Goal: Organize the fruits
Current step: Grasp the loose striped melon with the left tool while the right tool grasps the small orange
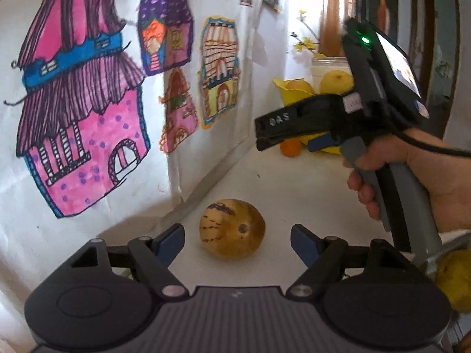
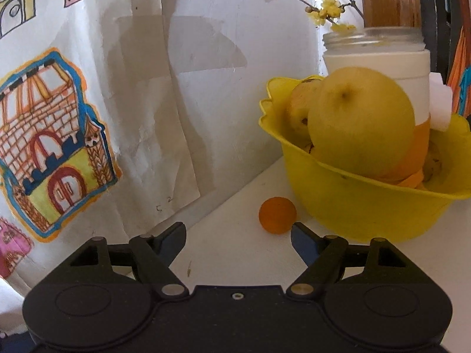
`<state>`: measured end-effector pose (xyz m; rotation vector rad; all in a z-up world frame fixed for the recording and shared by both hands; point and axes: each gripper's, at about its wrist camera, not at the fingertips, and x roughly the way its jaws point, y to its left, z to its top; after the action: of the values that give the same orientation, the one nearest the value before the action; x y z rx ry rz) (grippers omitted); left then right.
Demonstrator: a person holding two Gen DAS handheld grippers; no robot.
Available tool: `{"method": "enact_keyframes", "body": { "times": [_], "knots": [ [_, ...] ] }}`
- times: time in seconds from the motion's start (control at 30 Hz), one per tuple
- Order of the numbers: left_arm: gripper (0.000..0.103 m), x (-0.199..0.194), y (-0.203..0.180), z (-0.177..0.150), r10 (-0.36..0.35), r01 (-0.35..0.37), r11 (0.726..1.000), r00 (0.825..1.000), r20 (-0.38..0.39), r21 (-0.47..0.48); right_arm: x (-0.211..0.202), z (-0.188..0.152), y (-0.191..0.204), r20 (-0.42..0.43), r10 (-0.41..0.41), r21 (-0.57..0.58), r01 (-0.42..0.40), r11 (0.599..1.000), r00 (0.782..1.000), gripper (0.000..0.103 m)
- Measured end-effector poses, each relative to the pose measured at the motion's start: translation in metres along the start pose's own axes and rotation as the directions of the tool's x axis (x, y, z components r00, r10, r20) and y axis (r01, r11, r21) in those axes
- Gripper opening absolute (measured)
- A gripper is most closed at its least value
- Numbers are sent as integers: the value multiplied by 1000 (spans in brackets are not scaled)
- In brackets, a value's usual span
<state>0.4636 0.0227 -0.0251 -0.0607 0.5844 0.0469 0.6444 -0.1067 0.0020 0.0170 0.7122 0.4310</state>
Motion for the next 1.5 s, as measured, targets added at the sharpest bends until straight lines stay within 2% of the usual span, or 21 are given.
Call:
{"method": "enact_keyframes", "body": {
  "times": [0.17, 0.37, 0.63, 0.87, 1.07, 1.17, 1.37, 1.5],
  "knots": [
    [81, 17, 6, 4, 28, -28, 998, 1000, -4, -61, 13, -7, -1, 2, -8, -23, 8, 1000, 1000, 81],
    [79, 27, 10, 4, 25, -28, 994, 999, -29, -106, 31, -11, -9, 19, -18, 0, 18, 1000, 1000, 78],
    [59, 39, 11, 12, 10, -13, 989, 1000, -24, -145, 45, -11, -12, 49, -9, 2, 9, 1000, 999, 75],
    [57, 45, 14, 14, -8, 5, 984, 1000, -20, -177, 37, -9, -14, 59, -10, 16, 9, 1000, 998, 58],
    [56, 43, 17, 12, -12, 9, 981, 1000, -18, -192, 36, -9, -18, 64, -52, 20, 51, 999, 997, 45],
    [56, 38, 21, 7, -14, 11, 980, 1000, -15, -199, 30, -11, -22, 65, -79, 20, 77, 997, 995, 34],
    [54, 32, 24, 4, -21, 18, 978, 1000, -12, -210, 28, -14, -19, 60, -76, -10, 77, 997, 995, 33],
    [54, 26, 28, -1, -44, 41, 974, 999, -9, -223, 20, -15, -15, 17, -67, -39, 68, 997, 998, 33]
  ]
}}
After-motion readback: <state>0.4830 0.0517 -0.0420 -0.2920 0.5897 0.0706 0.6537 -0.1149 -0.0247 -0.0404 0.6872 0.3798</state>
